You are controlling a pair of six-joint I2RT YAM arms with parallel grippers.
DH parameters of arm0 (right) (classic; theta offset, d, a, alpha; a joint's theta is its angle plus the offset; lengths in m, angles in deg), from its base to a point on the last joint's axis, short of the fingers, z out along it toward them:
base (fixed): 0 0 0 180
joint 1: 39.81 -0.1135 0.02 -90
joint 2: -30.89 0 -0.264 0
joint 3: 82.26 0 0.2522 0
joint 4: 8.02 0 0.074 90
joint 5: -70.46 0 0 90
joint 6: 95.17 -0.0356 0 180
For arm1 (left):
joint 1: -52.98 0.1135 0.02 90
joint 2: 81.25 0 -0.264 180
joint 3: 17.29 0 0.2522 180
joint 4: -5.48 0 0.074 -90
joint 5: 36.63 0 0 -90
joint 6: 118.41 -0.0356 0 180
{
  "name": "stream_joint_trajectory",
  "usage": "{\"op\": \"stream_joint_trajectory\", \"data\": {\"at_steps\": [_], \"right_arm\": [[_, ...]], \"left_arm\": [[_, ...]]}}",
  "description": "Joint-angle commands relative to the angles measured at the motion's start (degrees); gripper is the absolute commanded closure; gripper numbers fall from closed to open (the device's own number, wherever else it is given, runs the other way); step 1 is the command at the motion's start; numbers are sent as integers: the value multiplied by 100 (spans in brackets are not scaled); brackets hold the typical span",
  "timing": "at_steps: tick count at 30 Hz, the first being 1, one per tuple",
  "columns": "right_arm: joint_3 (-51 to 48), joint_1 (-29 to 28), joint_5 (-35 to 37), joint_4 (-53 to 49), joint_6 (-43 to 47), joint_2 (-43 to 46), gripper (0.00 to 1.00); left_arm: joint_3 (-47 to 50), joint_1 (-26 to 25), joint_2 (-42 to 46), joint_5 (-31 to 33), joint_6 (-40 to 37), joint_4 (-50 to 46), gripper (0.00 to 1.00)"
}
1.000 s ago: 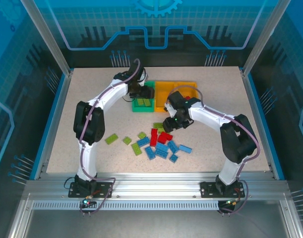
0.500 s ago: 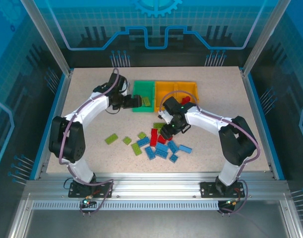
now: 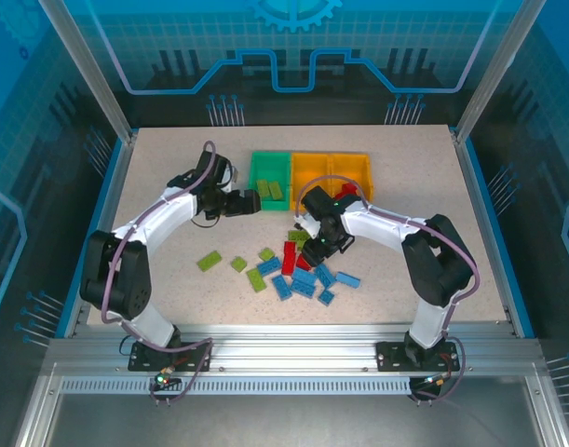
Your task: Sort the legos into containers by color
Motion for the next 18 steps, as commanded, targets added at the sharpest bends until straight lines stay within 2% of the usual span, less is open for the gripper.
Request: {"op": "stream_joint_trajectory", "data": {"at_steps": [1, 18], "right_arm": [[121, -82, 29, -192, 192, -189, 46], [102, -115, 95, -408, 503, -295, 53]], "left_arm": [[166, 95, 247, -86, 28, -9, 3], [551, 211, 501, -85, 81, 27, 2]]}}
